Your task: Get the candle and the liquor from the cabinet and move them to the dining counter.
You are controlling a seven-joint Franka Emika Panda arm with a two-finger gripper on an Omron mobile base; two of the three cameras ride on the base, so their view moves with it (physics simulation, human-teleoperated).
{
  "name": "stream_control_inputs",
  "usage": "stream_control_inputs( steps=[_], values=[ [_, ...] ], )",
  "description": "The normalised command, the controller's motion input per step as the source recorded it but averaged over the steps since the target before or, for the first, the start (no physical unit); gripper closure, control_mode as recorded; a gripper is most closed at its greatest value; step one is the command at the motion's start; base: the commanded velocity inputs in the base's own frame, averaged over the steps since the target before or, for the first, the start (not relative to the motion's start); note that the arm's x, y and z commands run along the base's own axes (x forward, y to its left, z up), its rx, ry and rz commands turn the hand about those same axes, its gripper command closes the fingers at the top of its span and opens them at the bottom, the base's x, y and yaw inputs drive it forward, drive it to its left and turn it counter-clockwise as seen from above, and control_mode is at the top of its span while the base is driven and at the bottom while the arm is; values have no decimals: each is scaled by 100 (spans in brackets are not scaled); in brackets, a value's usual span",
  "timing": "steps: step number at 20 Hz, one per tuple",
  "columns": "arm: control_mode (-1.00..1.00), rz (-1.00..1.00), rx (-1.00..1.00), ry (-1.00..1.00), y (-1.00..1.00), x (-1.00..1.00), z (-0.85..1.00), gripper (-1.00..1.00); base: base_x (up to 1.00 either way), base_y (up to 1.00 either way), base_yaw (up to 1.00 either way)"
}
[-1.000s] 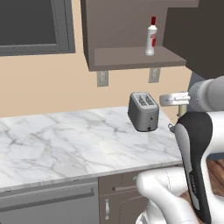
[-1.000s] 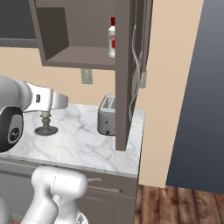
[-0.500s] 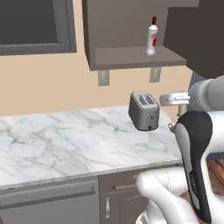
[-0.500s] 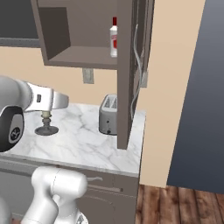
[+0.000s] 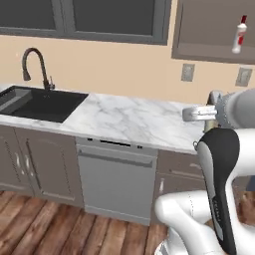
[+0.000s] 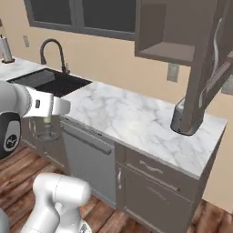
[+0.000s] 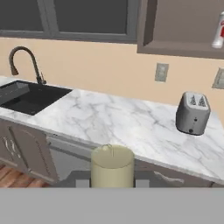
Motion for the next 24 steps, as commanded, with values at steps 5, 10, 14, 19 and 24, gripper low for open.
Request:
stream_control_inputs(
  steps=[5, 10, 14, 19, 24],
  values=[
    [100, 0, 0, 0, 0, 0, 0, 100, -17, 1, 100],
    [100, 0, 0, 0, 0, 0, 0, 100, -17, 0, 100],
    [100, 0, 0, 0, 0, 0, 0, 100, -16, 0, 100],
    [100, 0, 0, 0, 0, 0, 0, 100, -17, 14, 100],
    [100, 0, 0, 0, 0, 0, 0, 100, -14, 11, 100]
  ],
)
